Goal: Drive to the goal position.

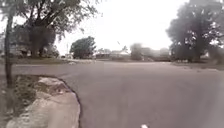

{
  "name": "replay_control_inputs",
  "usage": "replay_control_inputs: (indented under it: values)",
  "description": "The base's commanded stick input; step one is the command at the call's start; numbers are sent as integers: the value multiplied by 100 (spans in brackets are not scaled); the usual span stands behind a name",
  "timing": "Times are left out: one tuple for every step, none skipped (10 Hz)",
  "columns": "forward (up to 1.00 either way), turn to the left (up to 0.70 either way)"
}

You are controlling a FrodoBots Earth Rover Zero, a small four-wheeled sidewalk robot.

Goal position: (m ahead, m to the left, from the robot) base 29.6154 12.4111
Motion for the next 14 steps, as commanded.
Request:
replay_control_inputs:
  values:
    - [100,37]
    - [100,21]
    - [100,12]
    - [100,3]
    - [100,0]
    - [100,0]
    - [100,0]
    - [100,0]
    - [100,0]
    - [100,0]
    - [100,0]
    - [100,0]
    - [100,2]
    - [100,3]
